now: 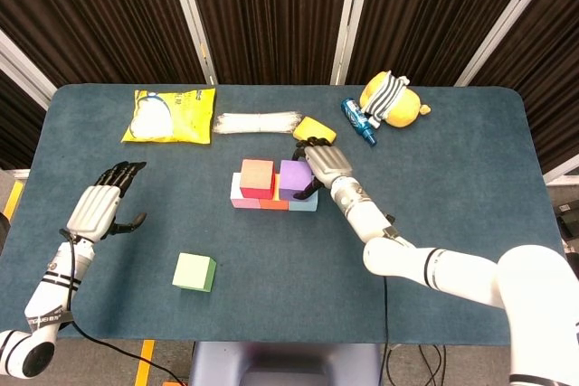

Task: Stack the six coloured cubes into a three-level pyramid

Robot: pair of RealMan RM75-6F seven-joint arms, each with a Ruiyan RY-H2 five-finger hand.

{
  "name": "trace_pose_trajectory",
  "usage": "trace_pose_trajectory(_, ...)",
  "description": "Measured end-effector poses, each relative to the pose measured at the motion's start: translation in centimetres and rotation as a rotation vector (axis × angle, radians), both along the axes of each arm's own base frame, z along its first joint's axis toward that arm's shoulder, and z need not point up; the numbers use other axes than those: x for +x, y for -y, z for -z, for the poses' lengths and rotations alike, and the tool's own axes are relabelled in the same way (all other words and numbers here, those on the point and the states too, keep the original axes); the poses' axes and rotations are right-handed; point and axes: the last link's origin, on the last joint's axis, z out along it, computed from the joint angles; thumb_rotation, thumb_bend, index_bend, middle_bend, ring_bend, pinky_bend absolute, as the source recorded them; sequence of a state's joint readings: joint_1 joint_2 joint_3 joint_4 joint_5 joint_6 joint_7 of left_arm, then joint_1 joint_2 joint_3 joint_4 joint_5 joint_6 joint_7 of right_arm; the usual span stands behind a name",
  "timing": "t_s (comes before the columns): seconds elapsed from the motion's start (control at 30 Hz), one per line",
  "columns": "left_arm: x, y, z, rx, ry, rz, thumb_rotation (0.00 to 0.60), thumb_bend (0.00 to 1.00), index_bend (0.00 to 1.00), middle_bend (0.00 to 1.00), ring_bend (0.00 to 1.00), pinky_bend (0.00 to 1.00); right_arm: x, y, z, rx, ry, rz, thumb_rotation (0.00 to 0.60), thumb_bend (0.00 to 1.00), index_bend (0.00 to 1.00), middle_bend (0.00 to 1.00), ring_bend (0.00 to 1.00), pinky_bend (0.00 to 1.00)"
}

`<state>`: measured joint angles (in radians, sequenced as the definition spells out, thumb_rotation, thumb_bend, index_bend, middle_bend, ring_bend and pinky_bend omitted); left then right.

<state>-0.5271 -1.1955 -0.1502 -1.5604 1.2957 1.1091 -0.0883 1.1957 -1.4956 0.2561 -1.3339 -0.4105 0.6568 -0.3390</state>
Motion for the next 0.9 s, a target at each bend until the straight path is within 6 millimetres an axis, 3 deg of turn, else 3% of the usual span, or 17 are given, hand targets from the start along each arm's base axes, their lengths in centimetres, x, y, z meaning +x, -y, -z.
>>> trace_pose_trajectory(0.9,-0.4,0.0,0.2,-0.038,0.043,-0.007,0.600,0.33,0.00,0.07,0.00,0.12,1.3,0.4,1.2,-0.003,-0.034,-0.026,0.598,0.19,0.46,0.22,0.02,0.10)
